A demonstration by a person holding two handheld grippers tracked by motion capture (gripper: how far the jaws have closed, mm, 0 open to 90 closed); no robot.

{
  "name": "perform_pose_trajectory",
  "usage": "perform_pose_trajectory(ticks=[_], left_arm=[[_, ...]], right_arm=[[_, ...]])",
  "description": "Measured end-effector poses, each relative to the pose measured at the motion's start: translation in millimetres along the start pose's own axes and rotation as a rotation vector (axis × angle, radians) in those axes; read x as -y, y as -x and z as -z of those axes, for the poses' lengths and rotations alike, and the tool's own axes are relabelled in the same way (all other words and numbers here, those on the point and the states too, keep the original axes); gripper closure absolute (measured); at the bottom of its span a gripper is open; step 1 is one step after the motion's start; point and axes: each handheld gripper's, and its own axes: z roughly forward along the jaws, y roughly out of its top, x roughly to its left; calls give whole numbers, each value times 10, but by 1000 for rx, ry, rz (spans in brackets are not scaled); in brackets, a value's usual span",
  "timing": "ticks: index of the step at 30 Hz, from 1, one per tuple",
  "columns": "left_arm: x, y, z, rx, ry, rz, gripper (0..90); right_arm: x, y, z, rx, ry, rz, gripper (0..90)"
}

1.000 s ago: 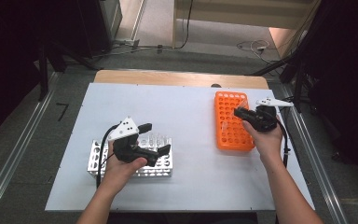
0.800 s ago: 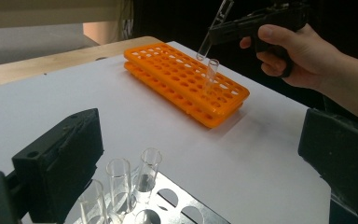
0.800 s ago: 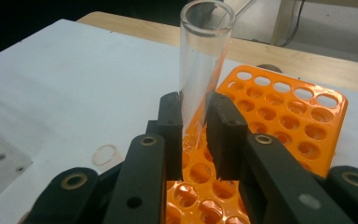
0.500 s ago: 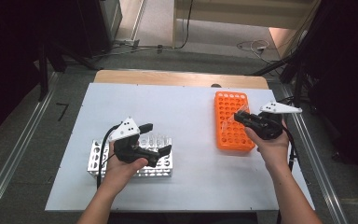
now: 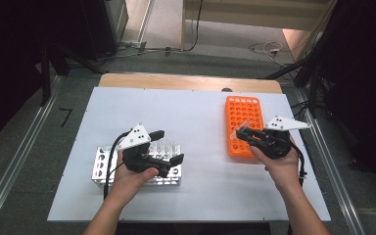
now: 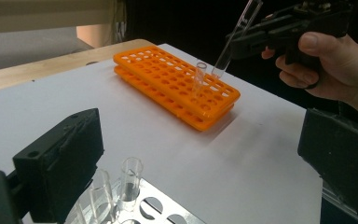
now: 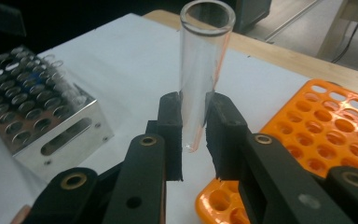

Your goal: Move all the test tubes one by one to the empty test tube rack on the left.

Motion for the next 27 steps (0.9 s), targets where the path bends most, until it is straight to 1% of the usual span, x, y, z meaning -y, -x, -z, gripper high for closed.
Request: perform_pose_trajectory(ticks=[1, 4, 8, 13, 20, 27], left_arm=[[-2, 10, -4, 1, 5, -2, 0], [-8, 35, -17, 5, 5, -7, 0], [-16, 69, -44, 13, 7, -11, 0], [-42, 127, -72, 28, 18, -22, 2], [-64, 193, -95, 43, 30, -26, 34], [-86, 302, -138, 67, 33, -44, 78]], right_arm=[[2, -25, -11, -8, -2, 9, 743], [14, -106, -45, -38, -6, 15, 744], [32, -232, -98, -70, -23, 43, 744], [35, -377, -150, -102, -35, 68, 743], [19, -536, -185, -144, -38, 94, 744], [12, -683, -227, -186, -45, 118, 744]])
